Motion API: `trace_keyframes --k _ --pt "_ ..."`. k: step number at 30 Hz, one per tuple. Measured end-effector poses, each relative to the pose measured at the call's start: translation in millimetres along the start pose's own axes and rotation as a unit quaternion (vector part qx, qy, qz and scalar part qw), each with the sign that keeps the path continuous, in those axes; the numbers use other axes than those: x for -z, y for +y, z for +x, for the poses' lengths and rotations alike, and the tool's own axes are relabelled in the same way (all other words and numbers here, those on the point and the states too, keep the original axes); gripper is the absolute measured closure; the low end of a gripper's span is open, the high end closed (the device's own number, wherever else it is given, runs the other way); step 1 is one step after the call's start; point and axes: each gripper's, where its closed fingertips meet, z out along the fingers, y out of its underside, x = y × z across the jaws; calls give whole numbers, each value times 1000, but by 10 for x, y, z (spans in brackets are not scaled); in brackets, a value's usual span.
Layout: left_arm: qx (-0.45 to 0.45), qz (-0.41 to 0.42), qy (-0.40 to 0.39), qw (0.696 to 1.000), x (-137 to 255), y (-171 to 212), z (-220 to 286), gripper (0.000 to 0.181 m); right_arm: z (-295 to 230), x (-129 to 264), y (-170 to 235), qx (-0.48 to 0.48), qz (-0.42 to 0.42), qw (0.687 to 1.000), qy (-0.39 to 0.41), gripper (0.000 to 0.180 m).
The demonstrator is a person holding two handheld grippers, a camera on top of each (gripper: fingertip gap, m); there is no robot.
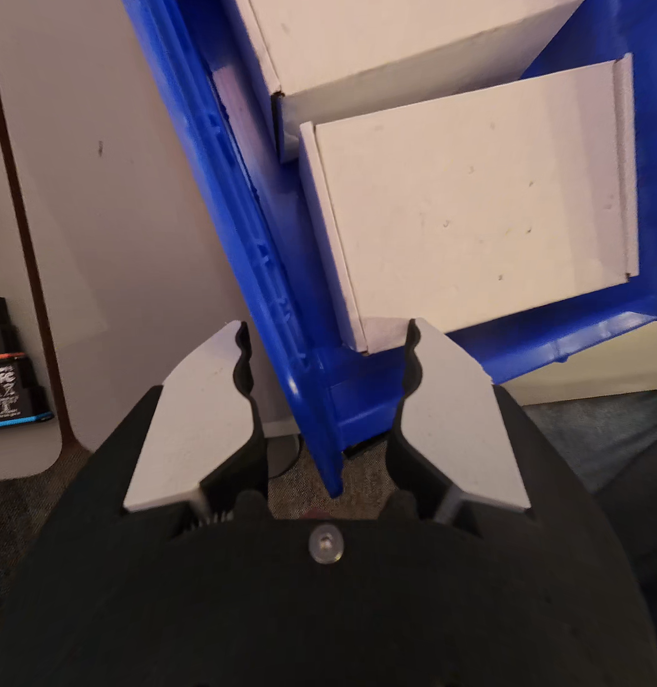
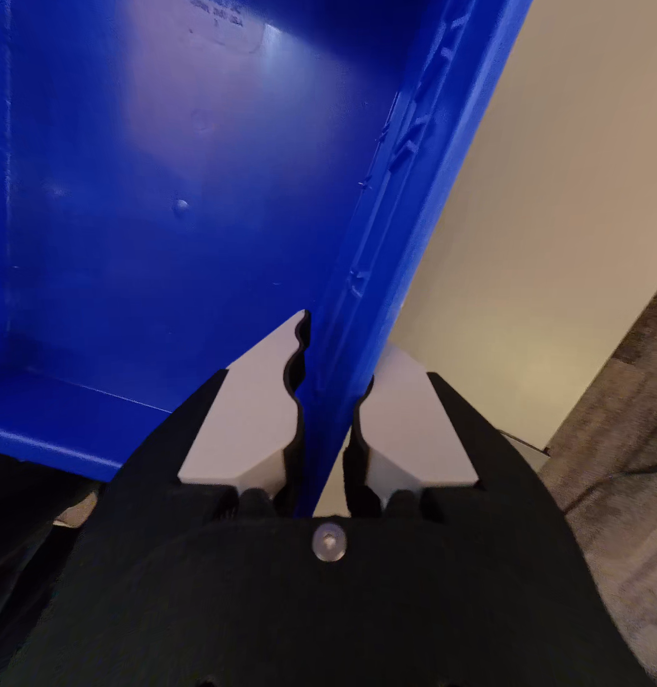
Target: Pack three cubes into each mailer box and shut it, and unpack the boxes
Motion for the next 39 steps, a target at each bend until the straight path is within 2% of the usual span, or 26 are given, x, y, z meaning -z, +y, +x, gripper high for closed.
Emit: trace_keyframes --k 3,7,16,25,28,32,36,39 --pt "7 5 15 1000 -25 -39 7 103 17 -15 -27 -29 20 999 -29 172" --pt "11 2 47 999 -42 -99 39 125 53 -21 -61 -33 34 999 -20 175" --pt "58 25 108 992 -43 -178 -102 152 67 -3 -45 -36 50 998 7 175" --pt "63 37 83 994 -56 -345 -417 168 204 39 53 -74 75 994 30 174" --pt "64 40 84 994 -72 -395 -451 168 226 61 41 -70 82 993 43 170" --pt "67 64 92 991 -43 -415 -423 162 302 170 -14 -53 100 990 89 153" --pt "36 129 72 988 206 -586 -412 141 410 329 -70 -35 109 983 147 138" --pt "-50 159 32 986 434 -796 -272 116 429 490 -157 -23 130 975 178 132"
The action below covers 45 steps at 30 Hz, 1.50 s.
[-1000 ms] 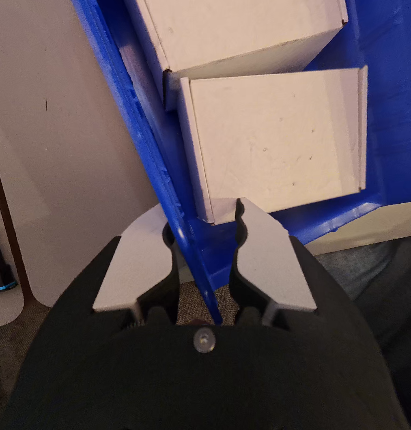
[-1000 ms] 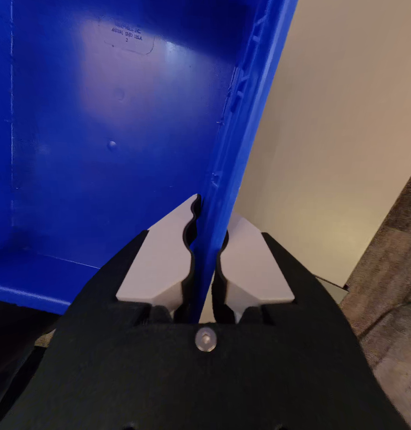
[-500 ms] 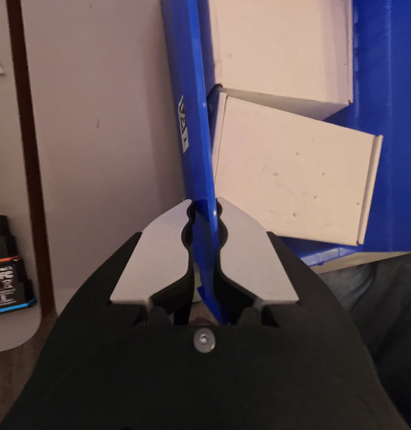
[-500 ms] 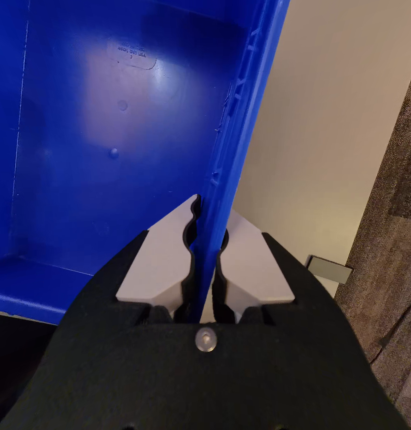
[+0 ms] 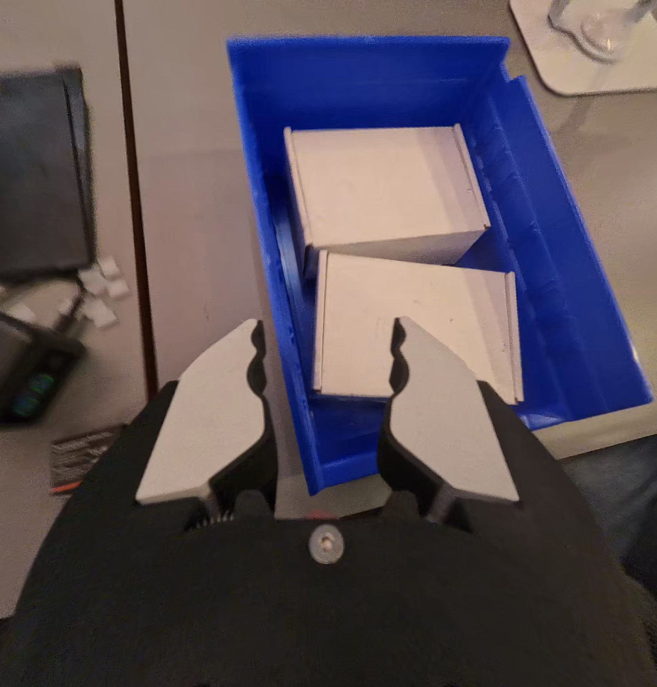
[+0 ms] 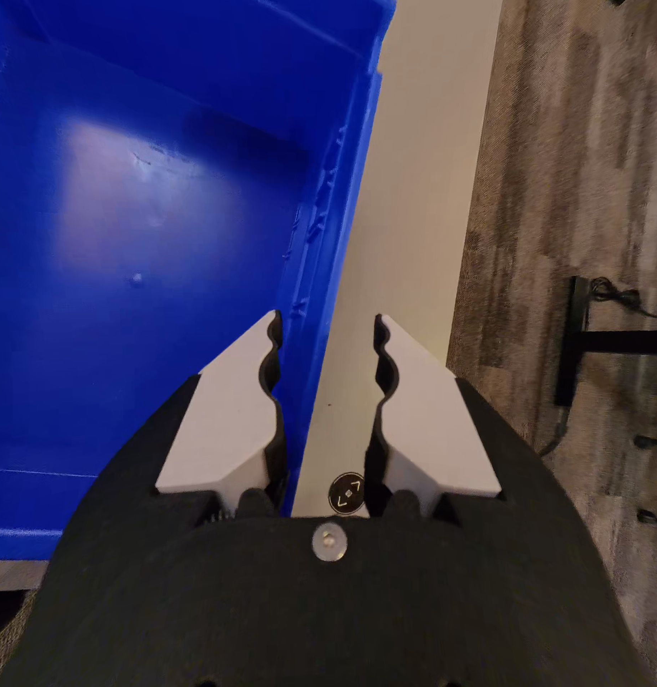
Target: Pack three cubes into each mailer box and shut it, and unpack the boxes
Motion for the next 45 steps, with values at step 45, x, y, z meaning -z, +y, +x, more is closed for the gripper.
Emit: trace_keyframes --k 45 --pt "-551 -248 71 793 -1588 -501 754 104 -2880 741 -891 255 147 920 -259 159"
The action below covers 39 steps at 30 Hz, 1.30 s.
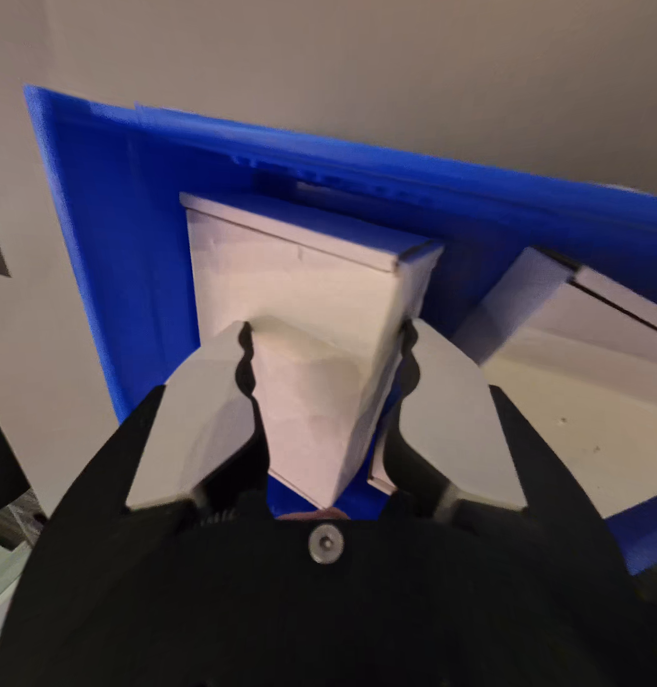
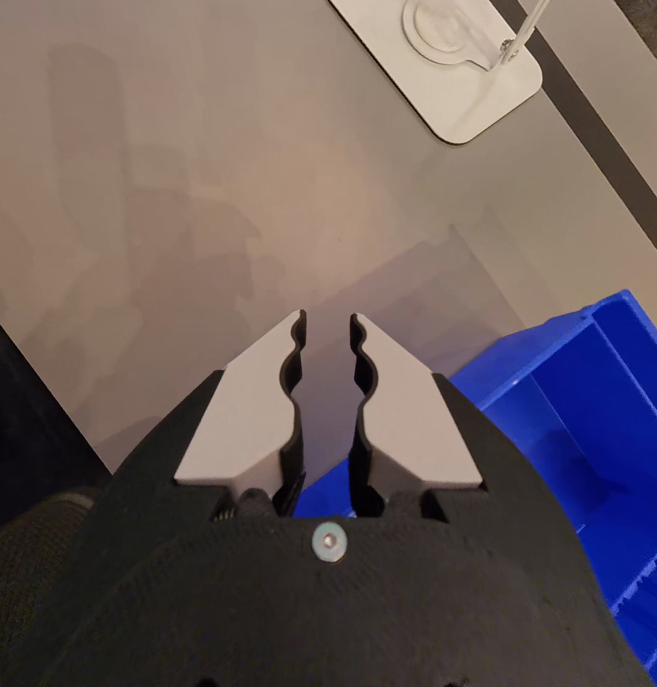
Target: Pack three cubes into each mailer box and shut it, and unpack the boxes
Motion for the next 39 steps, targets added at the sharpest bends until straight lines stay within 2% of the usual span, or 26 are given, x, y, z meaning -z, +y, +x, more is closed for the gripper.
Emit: trace_keyframes --k 1,4,5,7,8,13,17,22,28,32,39 --pt "2 5 -8 1000 29 -7 -22 112 -19 -16 -8 1 1 1000 -3 159" --pt "13 1 3 1000 -14 29 -3 119 -92 -58 -38 10 1 1000 -13 159" --pt "12 -13 9 1000 -51 59 16 115 -114 -68 -43 13 0 1000 -16 159" --pt "19 -39 1 999 -127 109 -27 78 -155 -79 -40 18 -4 1000 -21 159" --pt "22 -48 2 999 -154 126 -45 69 -169 -84 -33 19 -6 1000 -23 159" --pt "8 -64 35 997 -260 139 -92 49 -232 -121 -14 18 -10 999 -36 159" --pt "12 -56 69 996 -264 121 -135 42 -284 -168 -21 22 -13 999 -46 159" --pt "37 -63 108 991 -323 186 -146 41 -310 -203 -37 25 -18 998 -56 159" --pt "32 -55 120 991 -341 182 -178 42 -377 -267 -92 33 -20 997 -72 161" --pt "8 -70 84 994 -368 217 -249 55 -445 -318 -117 43 -21 996 -81 163" --pt "8 -52 69 996 -356 219 -220 56 -451 -328 -105 44 -24 995 -86 163"
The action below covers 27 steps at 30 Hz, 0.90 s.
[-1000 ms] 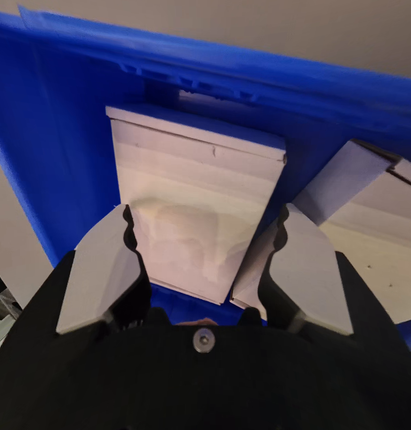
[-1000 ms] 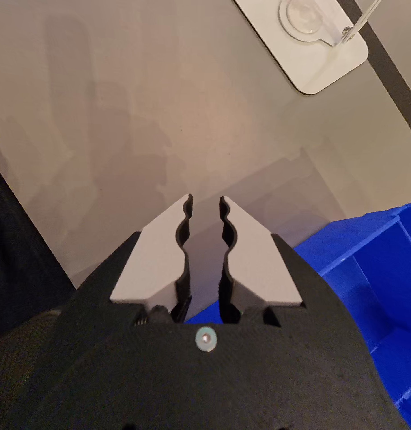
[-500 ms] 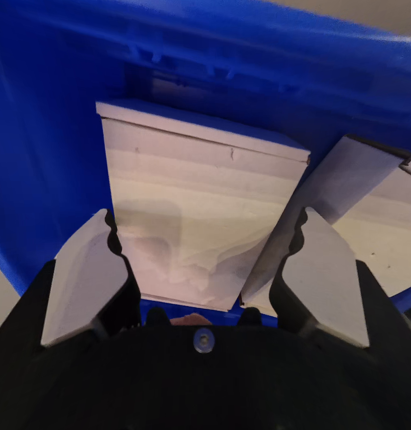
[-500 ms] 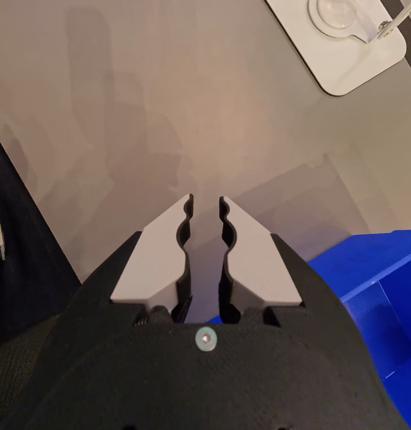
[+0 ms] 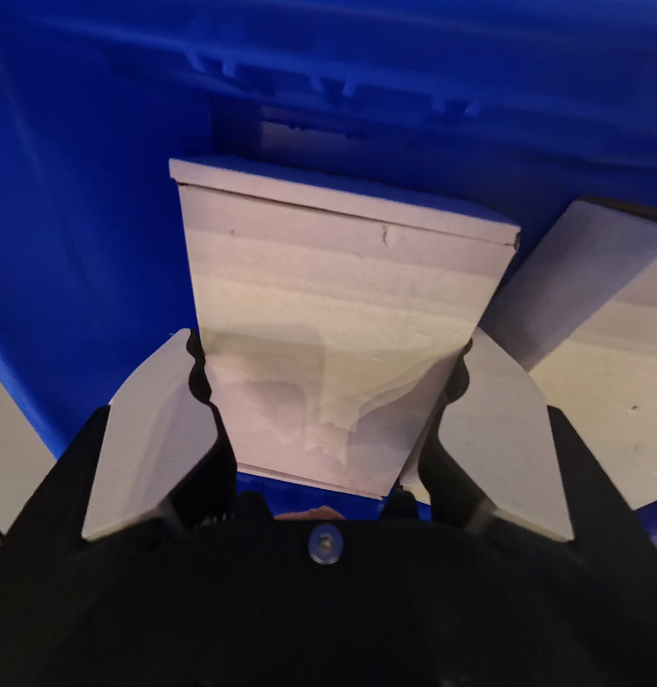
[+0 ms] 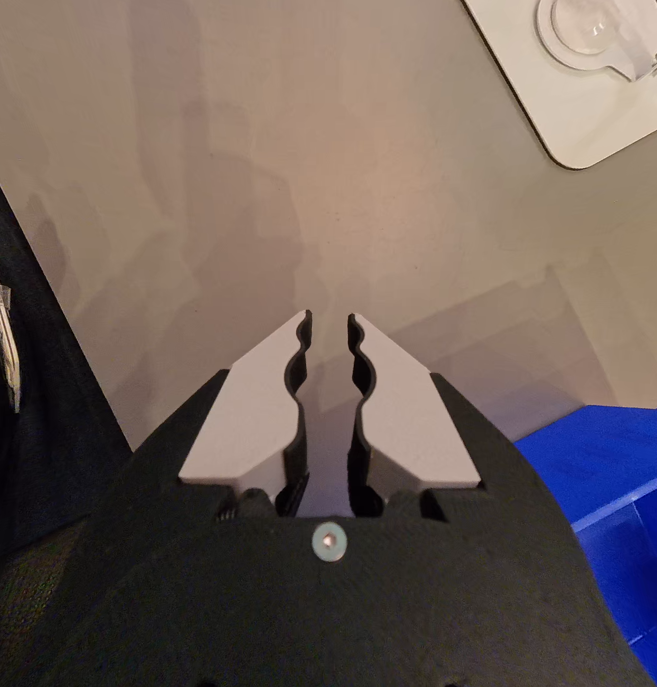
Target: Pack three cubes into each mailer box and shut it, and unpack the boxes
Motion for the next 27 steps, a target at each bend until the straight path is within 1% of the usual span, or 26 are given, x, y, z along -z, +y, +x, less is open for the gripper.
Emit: trace_keyframes --k 6,12,22,27 --pt "-16 -14 -5 1000 14 29 32 57 -20 -36 -33 3 0 1000 -3 163" --pt "-13 -4 -14 1000 68 17 24 57 -23 -65 -46 5 -3 1000 -4 163" --pt "7 36 -40 999 401 29 -55 59 -89 -108 -157 17 2 1000 -12 159" --pt "17 68 -48 996 549 -36 -63 59 -128 -107 -191 24 3 1000 -14 159"
